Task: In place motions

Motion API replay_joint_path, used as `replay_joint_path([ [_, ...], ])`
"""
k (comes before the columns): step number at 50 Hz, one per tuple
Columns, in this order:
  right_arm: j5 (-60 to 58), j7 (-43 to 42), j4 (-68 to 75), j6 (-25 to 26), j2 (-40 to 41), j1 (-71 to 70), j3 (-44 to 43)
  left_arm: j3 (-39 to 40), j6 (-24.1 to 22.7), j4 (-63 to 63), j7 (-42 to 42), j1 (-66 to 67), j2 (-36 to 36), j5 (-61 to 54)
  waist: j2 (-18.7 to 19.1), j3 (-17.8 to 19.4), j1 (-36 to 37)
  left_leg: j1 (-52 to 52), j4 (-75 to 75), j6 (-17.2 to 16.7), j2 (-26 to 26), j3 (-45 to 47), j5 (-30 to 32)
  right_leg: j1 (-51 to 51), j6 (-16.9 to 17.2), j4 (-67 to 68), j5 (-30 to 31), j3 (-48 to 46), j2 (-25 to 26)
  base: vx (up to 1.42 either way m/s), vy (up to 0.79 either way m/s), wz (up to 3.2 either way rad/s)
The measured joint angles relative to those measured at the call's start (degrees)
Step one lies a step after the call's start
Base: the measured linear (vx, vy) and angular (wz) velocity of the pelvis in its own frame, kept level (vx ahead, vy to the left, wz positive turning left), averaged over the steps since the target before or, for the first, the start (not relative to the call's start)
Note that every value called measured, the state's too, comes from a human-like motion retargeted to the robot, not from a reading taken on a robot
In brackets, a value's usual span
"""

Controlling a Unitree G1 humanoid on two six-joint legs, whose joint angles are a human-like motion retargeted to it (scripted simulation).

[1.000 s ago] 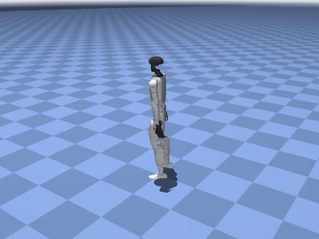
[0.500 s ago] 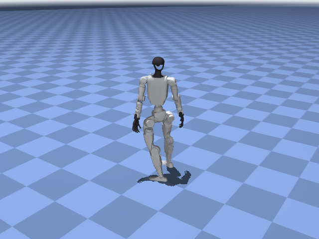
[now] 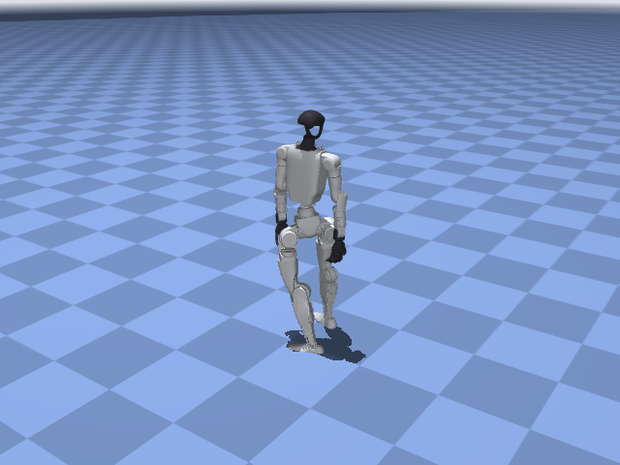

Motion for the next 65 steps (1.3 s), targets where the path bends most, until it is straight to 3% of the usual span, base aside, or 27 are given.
replay_joint_path([
  [15, -8.26, 4.93, -0.72, -1.86, -2.56, 2.48, 5.34, -0.03, 3.03, 5.73, 2.93, 2.13, 2.93, 1.73, -4.53, -1.16, 15.48, -4.70, -2.35, 1.67, -0.06, -22.79, 6.31, 9.10, -8.32, 0.84, -0.13, -13.79, -7.50, 0.19, 0.01, 1.78],
  [25, -7.87, 3.04, -5.77, -2.61, -5.63, 3.73, 4.30, 4.37, 0.38, 3.97, 5.33, 0.64, 6.66, -4.78, -10.75, 1.35, 32.11, -8.94, -2.42, 0.50, -3.40, -34.40, 11.66, 16.44, -12.25, 0.41, -1.92, -24.82, -13.45, 0.01, 0.14, 1.86],
  [32, -10.19, -0.50, -10.23, -2.62, -5.95, 2.77, 3.62, 7.46, -1.25, 9.76, 9.34, 1.60, 5.18, -11.36, -11.93, 1.55, 42.28, -13.17, -1.27, -0.19, -5.95, -38.29, 13.75, 17.33, -12.75, -0.18, -3.09, -29.38, -15.62, -0.07, 0.12, 0.94],
  [37, -9.83, -0.91, -12.98, -3.75, -4.53, 0.04, 4.92, 9.58, -0.97, 14.62, 13.96, 3.72, 3.22, -12.01, -10.89, 1.03, 42.78, -13.97, -3.09, -1.29, -6.48, -38.49, 16.26, 18.07, -12.55, -0.63, -3.95, -32.60, -15.99, -0.02, 0.19, 0.56],
  [45, -4.68, 1.91, -12.99, -6.94, 1.27, -1.50, 9.22, 10.61, -0.28, 14.06, 14.43, 6.19, 1.19, -9.04, -10.59, -0.94, 42.01, -15.22, -4.11, 0.98, -7.94, -41.04, 16.99, 18.25, -11.05, -0.83, -4.91, -36.49, -17.44, 0.02, 0.17, 0.24],
  [58, -21.38, 0.67, -1.79, -5.04, 5.59, 0.06, 24.40, 6.66, 1.36, 9.19, 7.51, -0.07, 1.61, -7.79, -13.08, -3.18, 44.10, -14.42, -3.33, 4.95, -11.18, -44.28, 15.61, 18.51, -8.97, -0.53, -6.31, -38.00, -20.27, 0.03, 0.11, -0.09],
  [65, -21.14, 1.17, -1.85, -6.71, 5.63, 1.43, 23.15, 5.48, 1.13, 6.38, 2.30, -1.65, 1.45, -6.46, -13.16, -4.20, 43.54, -13.27, -4.03, 6.03, -11.92, -43.71, 15.27, 19.43, -8.14, -1.28, -7.14, -37.05, -20.22, 0.04, 0.08, -0.27],
])
